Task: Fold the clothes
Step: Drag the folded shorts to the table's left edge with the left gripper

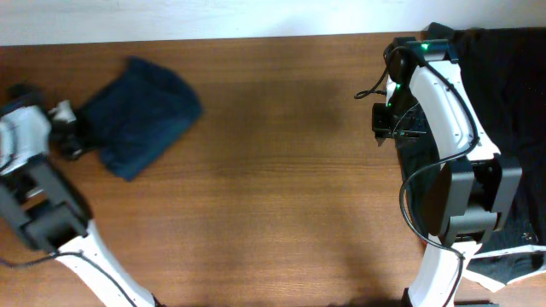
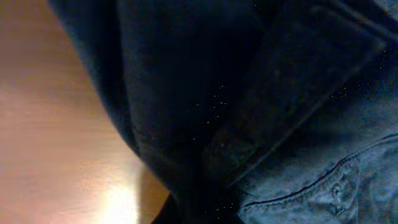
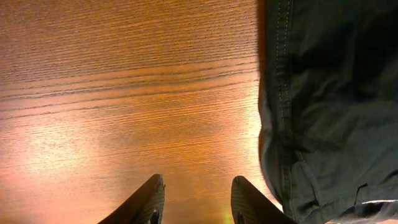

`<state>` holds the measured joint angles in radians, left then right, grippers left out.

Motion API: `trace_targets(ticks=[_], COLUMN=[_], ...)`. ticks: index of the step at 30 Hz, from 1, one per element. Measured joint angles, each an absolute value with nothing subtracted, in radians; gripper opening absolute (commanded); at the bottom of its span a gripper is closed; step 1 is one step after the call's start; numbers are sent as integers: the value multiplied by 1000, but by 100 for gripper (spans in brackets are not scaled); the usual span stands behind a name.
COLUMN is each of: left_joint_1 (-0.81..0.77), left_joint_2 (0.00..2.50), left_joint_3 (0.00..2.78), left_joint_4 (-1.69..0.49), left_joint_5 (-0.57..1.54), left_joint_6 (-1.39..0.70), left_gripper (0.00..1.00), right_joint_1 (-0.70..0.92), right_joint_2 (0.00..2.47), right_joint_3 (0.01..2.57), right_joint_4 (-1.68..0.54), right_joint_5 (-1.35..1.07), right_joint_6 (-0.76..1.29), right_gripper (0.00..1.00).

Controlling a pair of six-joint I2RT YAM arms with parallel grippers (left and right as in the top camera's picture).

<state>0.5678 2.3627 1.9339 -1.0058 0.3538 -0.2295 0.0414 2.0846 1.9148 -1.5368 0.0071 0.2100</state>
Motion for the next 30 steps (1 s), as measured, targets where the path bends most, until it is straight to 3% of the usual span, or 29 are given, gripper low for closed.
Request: trace_targets(ticks=[6,12,14,18,19,20,30], left_joint_1=[798,824,818,816,816,816,808], left_joint_2=[2363,2363,2363,2363,2363,2363,2338], left_joint_3=[1934,1934,1934,1934,1934,1934,1934], left_joint_4=[-1055,-1126,-1162,-1210,-1225,-1242,-1317], left_joint_5=[347,347,347,348,347,347,317], left_joint_6=[-424,-502,-537,-618,-626,-631,-598], left_gripper=[0,1,5,27,57,99,99], right_joint_1=[41,41,41,41,41,41,41], right_joint_2=[2085,2085,2085,2085,2085,2085,2085], right_joint_3=[1915,1915,1915,1915,1915,1915,1915], right_joint_4=[-1537,-1537,-1537,-1543,-1544,-1544,-1544], right_joint_5=[7,7,7,7,7,7,7], right_joint_6=[210,210,210,211,210,210,211], right_gripper=[39,39,39,39,39,39,39])
